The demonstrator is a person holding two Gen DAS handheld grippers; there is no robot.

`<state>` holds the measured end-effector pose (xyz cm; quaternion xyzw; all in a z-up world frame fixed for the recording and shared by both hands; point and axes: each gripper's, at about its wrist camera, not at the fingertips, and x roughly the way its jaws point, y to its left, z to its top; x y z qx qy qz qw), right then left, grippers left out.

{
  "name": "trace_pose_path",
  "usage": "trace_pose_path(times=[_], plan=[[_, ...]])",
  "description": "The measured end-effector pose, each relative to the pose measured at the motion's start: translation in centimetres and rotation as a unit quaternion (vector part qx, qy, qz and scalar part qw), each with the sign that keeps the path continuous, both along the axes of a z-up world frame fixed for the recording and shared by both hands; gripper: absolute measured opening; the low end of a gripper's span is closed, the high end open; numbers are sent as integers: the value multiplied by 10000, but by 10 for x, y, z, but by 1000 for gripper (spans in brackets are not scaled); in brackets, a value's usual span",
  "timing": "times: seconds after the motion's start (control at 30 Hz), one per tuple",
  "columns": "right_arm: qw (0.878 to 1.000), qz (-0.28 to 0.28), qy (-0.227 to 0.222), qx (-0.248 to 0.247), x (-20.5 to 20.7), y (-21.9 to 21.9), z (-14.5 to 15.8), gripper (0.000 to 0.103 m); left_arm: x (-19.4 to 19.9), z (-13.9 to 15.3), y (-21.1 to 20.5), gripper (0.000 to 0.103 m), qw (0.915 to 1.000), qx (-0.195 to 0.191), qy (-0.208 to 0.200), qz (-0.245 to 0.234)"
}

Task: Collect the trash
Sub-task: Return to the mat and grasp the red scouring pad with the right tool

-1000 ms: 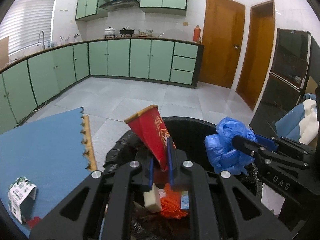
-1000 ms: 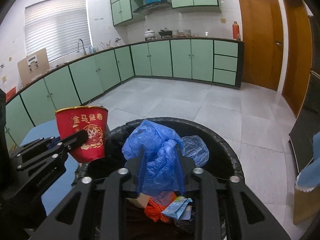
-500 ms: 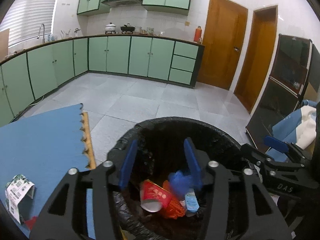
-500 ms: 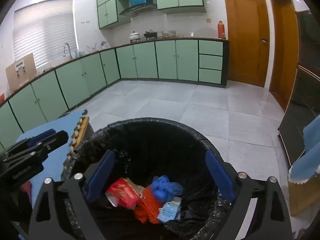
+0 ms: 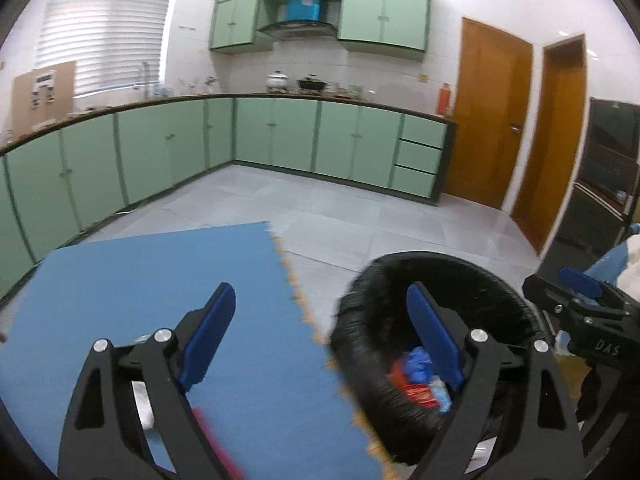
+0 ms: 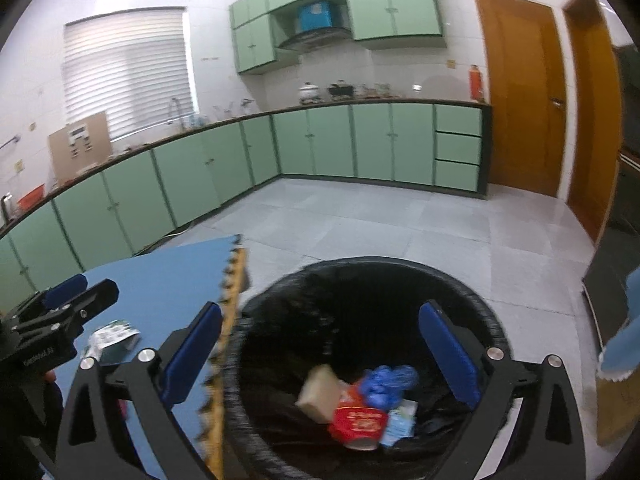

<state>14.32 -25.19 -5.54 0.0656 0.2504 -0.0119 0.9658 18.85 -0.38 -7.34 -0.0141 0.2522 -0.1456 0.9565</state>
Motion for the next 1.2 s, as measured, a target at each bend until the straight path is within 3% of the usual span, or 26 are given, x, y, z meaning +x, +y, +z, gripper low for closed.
trace_pose_path(times=[0.4,0.63,0.87,1.2], plan=[[9949,1007,19,5,-3,116,-15,97,-41,-8,121,85,9924,443,75,1147],[9874,1572,171,-81,-1,183,-42,97,-57,-27,177,85,9844,527,261,1661],[9803,1899,500,-230,7,231,-74,92,-64,-36,208,85,9782,558,397,1962],[9755,1899,1053,-365,18,256,-107,81,-60,-62,219,85,9745,645,692,2035]])
